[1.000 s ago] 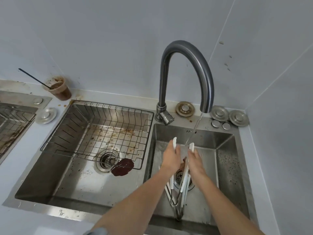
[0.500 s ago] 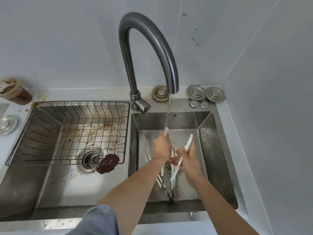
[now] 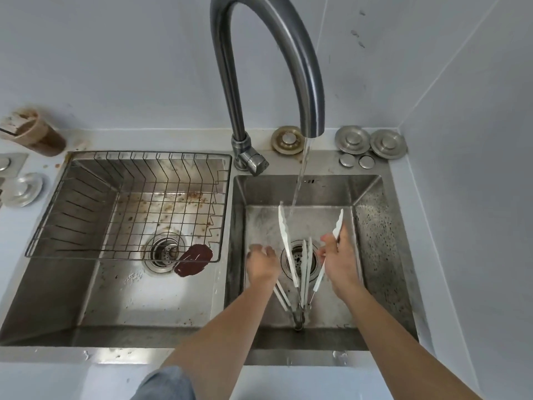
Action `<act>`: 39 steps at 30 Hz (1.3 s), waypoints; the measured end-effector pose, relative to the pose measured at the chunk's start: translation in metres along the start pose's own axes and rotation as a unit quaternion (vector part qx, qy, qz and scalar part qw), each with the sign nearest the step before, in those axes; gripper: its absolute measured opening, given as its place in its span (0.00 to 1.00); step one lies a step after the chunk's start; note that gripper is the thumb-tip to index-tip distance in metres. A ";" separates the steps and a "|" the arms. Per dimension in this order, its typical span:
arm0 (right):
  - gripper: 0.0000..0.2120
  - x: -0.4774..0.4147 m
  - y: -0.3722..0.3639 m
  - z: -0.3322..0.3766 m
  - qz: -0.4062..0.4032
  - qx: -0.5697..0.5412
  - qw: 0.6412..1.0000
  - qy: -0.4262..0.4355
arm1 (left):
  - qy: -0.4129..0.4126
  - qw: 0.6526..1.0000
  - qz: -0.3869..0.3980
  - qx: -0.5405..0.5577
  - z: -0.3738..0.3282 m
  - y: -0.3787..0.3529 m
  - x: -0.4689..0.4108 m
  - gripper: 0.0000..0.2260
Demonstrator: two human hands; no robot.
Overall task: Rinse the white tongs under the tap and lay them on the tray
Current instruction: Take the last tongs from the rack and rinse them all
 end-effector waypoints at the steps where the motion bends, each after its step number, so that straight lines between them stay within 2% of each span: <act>1: 0.24 -0.001 0.000 -0.001 0.002 0.001 1.000 0.000 | 0.017 0.999 -0.002 -0.032 0.011 -0.002 0.000 0.19; 5: 0.23 -0.002 -0.002 -0.001 0.021 -0.001 1.000 -0.009 | 0.076 0.988 0.030 -0.128 0.044 -0.020 0.005 0.31; 10: 0.22 -0.003 -0.002 -0.003 0.030 0.001 1.000 -0.007 | 0.054 0.982 0.009 -0.179 0.044 -0.033 0.005 0.18; 13: 0.21 -0.001 -0.002 -0.002 0.043 0.012 0.999 -0.009 | 0.060 0.980 0.013 -0.188 0.042 -0.035 0.002 0.16; 16: 0.15 0.002 -0.004 0.000 0.065 0.015 0.998 -0.004 | 0.057 0.990 0.016 -0.130 0.037 -0.033 0.000 0.15; 21: 0.24 0.007 -0.009 -0.001 0.071 0.016 0.996 -0.044 | 0.059 0.998 0.025 0.028 0.028 -0.031 -0.002 0.19; 24: 0.22 0.011 -0.009 0.001 0.051 0.048 0.996 -0.046 | 0.059 0.993 0.027 0.097 0.017 -0.024 0.005 0.12; 25: 0.20 0.012 -0.008 0.004 0.032 0.066 0.997 -0.037 | 0.046 0.992 0.030 0.110 0.012 -0.022 0.007 0.08; 28: 0.16 0.017 -0.008 0.015 -0.043 0.122 0.992 0.018 | 0.008 0.987 0.053 0.152 -0.001 -0.015 0.018 0.08; 32: 0.19 0.018 -0.013 0.028 -0.097 0.177 0.979 0.033 | -0.051 0.985 0.064 0.155 -0.014 -0.005 0.026 0.06; 35: 0.19 0.015 -0.014 0.038 -0.090 0.163 0.982 0.023 | -0.090 0.981 0.067 0.161 -0.023 0.001 0.029 0.07; 39: 0.26 0.011 -0.017 0.045 -0.031 0.155 0.987 0.004 | -0.103 0.977 0.065 0.178 -0.030 0.007 0.031 0.09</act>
Point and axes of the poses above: each hand's wrist, its own x-axis away from the middle knuckle, its own y-axis out of the back of the hand, z = x × y, the point moved 2 cm from there along -x, towards the middle knuckle, and after that the axes turned 5 degrees about z, right-handed, at the moved point
